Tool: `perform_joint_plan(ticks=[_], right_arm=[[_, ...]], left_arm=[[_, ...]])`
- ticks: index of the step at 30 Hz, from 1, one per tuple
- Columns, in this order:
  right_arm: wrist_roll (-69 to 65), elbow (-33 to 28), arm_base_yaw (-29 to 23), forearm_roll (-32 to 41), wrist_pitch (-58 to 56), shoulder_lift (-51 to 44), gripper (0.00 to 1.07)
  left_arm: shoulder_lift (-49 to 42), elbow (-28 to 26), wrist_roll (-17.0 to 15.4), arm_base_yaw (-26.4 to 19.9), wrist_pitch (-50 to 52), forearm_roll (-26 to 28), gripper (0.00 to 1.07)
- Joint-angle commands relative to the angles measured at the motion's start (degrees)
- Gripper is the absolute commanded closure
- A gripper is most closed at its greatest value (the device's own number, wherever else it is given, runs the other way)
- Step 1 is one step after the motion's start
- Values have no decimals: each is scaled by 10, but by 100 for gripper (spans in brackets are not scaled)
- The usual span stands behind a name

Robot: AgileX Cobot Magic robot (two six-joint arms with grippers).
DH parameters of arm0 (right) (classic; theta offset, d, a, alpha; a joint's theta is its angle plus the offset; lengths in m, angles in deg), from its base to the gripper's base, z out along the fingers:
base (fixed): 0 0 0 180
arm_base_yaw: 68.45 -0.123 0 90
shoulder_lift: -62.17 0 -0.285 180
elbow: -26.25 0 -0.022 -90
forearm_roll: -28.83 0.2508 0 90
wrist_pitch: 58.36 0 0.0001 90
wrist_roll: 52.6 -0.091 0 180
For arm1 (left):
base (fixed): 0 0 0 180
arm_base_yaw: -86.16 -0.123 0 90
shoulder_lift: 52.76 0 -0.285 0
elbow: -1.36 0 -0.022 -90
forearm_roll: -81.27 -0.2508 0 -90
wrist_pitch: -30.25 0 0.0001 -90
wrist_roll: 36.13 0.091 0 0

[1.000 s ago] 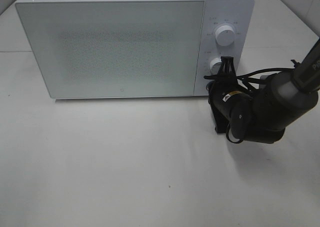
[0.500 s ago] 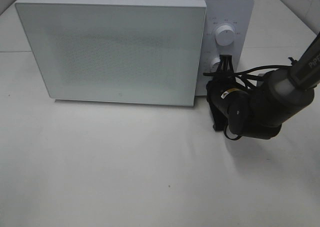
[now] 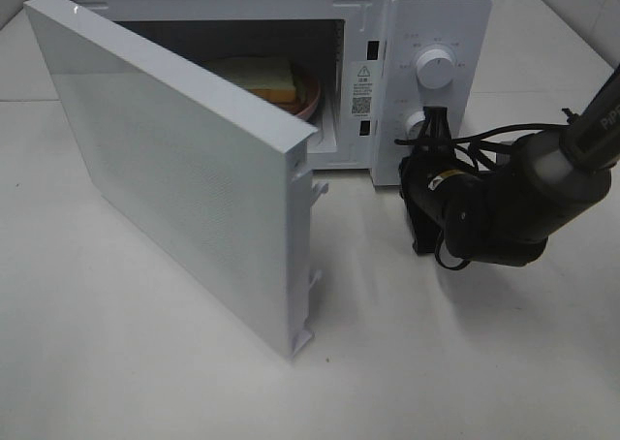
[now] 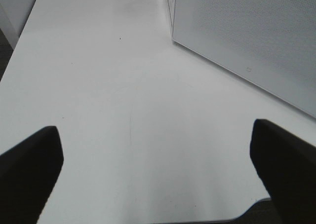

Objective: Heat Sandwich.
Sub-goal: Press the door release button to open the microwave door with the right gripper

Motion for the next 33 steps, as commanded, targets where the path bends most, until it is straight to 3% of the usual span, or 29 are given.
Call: perform_joint_plan(ticks=[1, 17, 33], right_arm=[[7, 59, 24, -47, 124, -6, 107], [5, 58, 24, -60, 66, -7, 107], [3, 1, 23, -60, 25, -30, 107]], left_arm=[[-10, 1, -3, 1, 7, 3, 9], [-10, 1, -3, 1, 7, 3, 9], [-10, 1, -3, 1, 7, 3, 9]])
